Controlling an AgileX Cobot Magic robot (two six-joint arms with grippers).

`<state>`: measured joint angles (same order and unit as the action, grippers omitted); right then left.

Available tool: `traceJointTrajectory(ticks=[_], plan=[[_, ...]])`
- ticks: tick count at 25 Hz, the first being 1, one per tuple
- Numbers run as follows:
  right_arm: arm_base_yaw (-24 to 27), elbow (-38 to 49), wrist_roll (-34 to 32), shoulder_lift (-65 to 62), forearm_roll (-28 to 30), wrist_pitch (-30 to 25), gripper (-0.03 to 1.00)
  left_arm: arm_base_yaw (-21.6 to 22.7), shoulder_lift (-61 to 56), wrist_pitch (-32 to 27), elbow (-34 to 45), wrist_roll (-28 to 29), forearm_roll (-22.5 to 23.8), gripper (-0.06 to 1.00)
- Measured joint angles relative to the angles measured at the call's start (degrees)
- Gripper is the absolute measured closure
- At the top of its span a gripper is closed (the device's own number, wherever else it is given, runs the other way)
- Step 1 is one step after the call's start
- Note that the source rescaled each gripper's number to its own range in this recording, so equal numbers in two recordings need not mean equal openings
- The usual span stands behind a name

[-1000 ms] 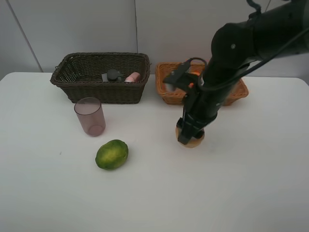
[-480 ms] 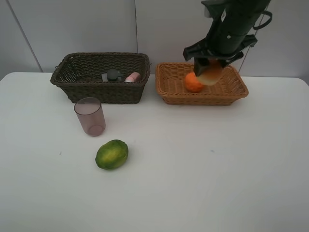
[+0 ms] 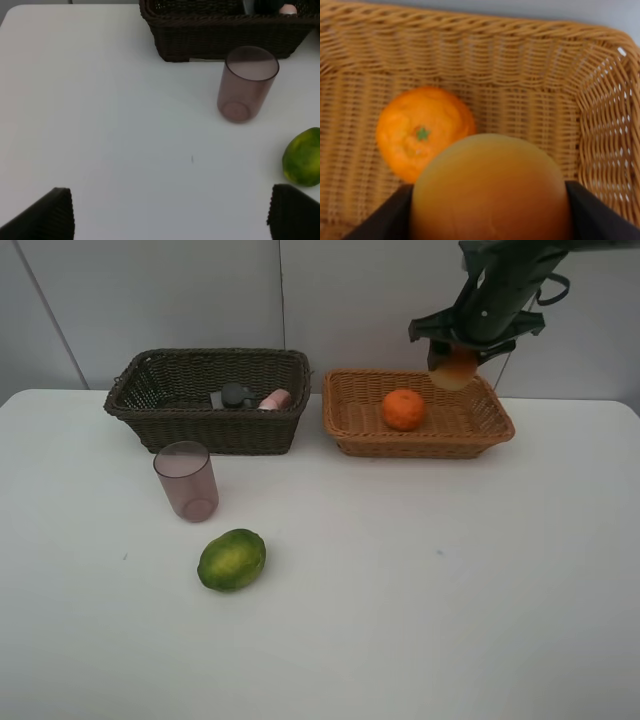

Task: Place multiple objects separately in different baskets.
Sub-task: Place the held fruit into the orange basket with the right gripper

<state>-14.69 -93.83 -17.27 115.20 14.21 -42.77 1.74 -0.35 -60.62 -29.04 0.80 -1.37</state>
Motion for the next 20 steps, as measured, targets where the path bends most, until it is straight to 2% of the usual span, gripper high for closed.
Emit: traceJointTrajectory(ticks=[6,11,17,18,20], plan=[[1.01,0.0,-3.04,4.58,-0.19,4.53,0.56,0.0,0.0,0.0,0.0,0.0,0.0,-0.06],[2.18,0.0,-7.2,7.63,1.6,4.75,0.56,0.0,0.0,0.0,0.0,0.0,0.0,-0.06],[2.23,0.0,-7.78,8.67,2.51,4.51,0.55,0.0,0.0,0.0,0.0,0.0,0.0,-0.06],[2.23,0.0,-7.83,8.67,2.55,4.51,0.47,0.0,0.0,0.0,0.0,0.0,0.0,-0.06],[2.23,0.0,-8.03,8.67,2.56,4.12,0.22,0.0,0.0,0.0,0.0,0.0,0.0,-0.06]])
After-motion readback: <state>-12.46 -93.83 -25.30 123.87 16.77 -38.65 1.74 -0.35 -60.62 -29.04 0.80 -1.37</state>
